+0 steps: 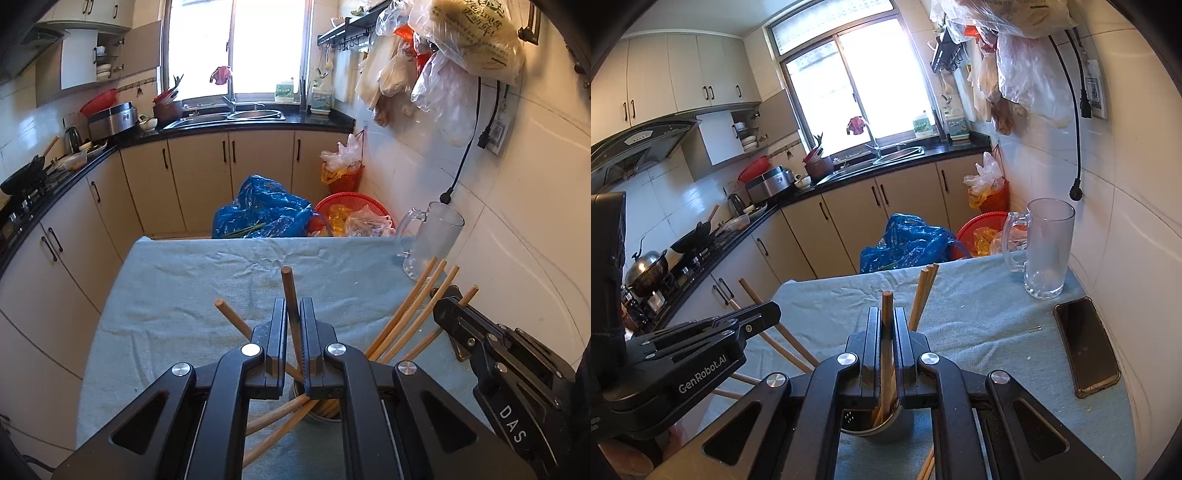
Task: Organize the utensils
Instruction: 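Lower both chopsticks into the black cup and open both tools, then withdraw both open tools from the black cup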
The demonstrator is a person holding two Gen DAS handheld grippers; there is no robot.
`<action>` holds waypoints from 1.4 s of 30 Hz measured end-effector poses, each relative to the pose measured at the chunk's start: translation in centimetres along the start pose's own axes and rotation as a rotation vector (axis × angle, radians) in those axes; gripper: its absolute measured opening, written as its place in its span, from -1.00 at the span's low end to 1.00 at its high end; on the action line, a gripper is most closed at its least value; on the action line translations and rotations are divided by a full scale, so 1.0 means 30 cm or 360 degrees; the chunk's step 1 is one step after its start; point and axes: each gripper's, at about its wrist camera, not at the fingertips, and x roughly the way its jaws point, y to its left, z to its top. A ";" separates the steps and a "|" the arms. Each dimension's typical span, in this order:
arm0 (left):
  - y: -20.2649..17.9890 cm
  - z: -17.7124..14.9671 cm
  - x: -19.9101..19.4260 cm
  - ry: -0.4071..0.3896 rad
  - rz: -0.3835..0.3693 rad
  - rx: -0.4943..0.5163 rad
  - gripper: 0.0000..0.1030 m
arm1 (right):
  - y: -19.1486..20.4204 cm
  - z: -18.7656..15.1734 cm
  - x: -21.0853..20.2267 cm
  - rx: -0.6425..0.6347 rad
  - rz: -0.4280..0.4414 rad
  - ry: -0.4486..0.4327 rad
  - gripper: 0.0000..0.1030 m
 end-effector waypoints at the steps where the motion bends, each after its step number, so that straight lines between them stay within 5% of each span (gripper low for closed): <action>1: 0.001 0.000 -0.001 0.0002 -0.0001 0.0001 -0.88 | -0.001 0.000 0.000 0.0001 0.0001 0.0000 -0.87; 14: 0.005 -0.009 -0.043 -0.0021 0.0029 -0.0024 -0.85 | 0.003 -0.002 -0.002 0.0001 -0.0001 0.0014 -0.86; 19: 0.015 -0.020 -0.104 -0.0091 0.0044 -0.0041 -0.17 | 0.017 0.001 -0.020 -0.0014 -0.0007 -0.0005 -0.45; 42: -0.024 -0.204 -0.515 -0.0395 0.0167 0.0090 0.49 | 0.039 -0.036 -0.363 -0.0047 -0.0078 -0.0125 0.02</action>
